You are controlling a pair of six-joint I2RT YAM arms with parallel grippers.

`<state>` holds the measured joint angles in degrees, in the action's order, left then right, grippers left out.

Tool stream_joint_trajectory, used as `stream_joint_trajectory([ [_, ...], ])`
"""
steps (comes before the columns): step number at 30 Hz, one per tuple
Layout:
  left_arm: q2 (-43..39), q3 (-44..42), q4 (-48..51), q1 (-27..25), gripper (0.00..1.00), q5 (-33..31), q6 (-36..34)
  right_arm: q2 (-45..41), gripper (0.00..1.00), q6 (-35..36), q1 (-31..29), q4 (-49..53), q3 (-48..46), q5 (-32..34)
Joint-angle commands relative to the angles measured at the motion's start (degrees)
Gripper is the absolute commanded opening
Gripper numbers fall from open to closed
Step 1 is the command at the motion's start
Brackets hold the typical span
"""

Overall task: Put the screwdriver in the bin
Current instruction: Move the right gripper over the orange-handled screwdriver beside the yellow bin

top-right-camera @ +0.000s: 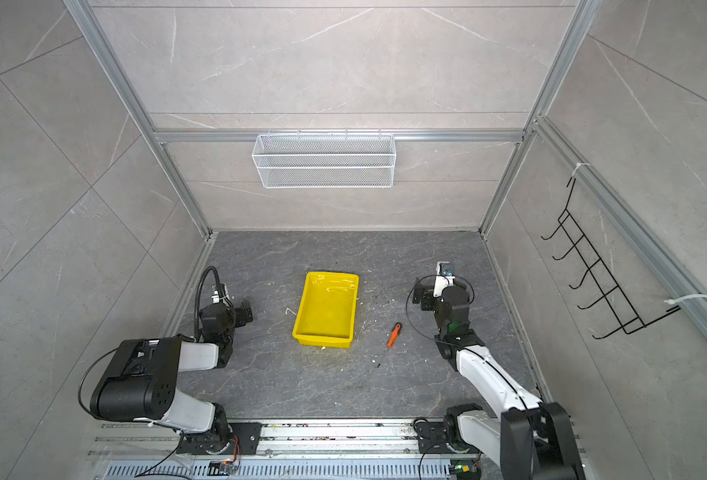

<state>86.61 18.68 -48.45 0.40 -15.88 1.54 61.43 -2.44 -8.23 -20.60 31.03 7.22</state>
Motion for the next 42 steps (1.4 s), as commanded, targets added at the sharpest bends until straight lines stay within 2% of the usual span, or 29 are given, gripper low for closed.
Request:
stream_joint_trajectory([
  [1,-0.6,1.1,-1.9,0.2,1.00,1.2,0.8,-3.1,0.99,-3.8,-0.2,21.1,8.3,-5.0],
  [3,-0.6,1.1,-1.9,0.2,1.00,1.0,0.7,-1.7,0.99,-10.8,-0.2,28.0,14.3,-2.9],
  [4,-0.6,1.1,-1.9,0.2,1.00,1.1,0.7,0.1,0.99,-18.8,-0.2,35.1,17.7,2.3],
  [5,-0.6,1.1,-1.8,0.2,1.00,1.0,0.8,2.8,0.99,-30.4,-0.1,44.5,21.6,10.0],
  [6,-0.6,1.1,-1.9,0.2,1.00,1.0,0.7,5.1,1.00,-35.8,0.0,49.6,23.8,13.1],
  [8,-0.6,1.1,-1.9,0.2,1.00,1.1,0.7,10.4,1.00,-31.6,0.5,51.1,27.6,7.6],
  [10,-0.6,1.1,-1.9,0.2,1.00,1.2,0.7,11.6,1.00,-31.6,0.5,50.5,27.2,5.9],
  [13,-0.5,1.1,-1.8,0.2,1.00,1.1,0.7,7.7,1.00,-30.7,0.4,42.7,19.7,1.7],
  [17,-0.6,1.1,-1.8,0.2,1.00,1.2,0.7,1.9,1.00,-33.5,-0.5,31.1,5.8,-3.9],
  [22,-0.6,1.2,-1.8,0.2,1.00,1.1,0.7,1.6,1.00,-33.7,-7.5,14.0,-9.2,-2.9],
  [24,-0.6,1.1,-1.8,0.2,1.00,1.1,0.7,1.9,1.00,-32.0,-8.1,17.5,-5.7,-3.1],
  [27,-0.6,1.0,-2.0,0.2,1.00,1.0,0.7,4.8,1.00,-33.1,-9.4,12.2,-5.1,-4.0],
  [29,-0.6,0.8,-2.2,0.2,1.00,0.9,0.5,7.8,1.00,-33.5,-10.3,14.4,-2.7,-3.3],
  [32,-2.5,1.0,-0.5,-0.2,1.00,7.2,-2.1,10.8,1.00,-35.5,-10.8,14.2,-3.0,-4.8],
  [33,-3.8,0.9,-0.6,-0.3,1.00,6.1,-2.3,11.2,0.99,-36.4,-10.9,14.5,-3.1,-5.5],
  [36,-13.0,5.0,15.9,-1.7,1.00,5.3,-1.5,12.4,0.99,-37.9,-11.6,19.1,-1.1,-4.7],
  [37,-15.6,6.5,20.7,-2.6,1.00,3.2,0.7,13.0,0.98,-38.2,-12.1,20.3,-0.4,-3.2],
  [39,-20.3,8.6,27.0,-4.2,1.00,1.2,6.3,14.1,0.94,-38.7,-12.4,20.4,-0.3,-1.7],
  [42,-28.1,10.3,33.4,-9.2,1.00,0.2,8.5,14.8,0.86,-39.5,-13.3,19.9,-0.8,-0.7],
])
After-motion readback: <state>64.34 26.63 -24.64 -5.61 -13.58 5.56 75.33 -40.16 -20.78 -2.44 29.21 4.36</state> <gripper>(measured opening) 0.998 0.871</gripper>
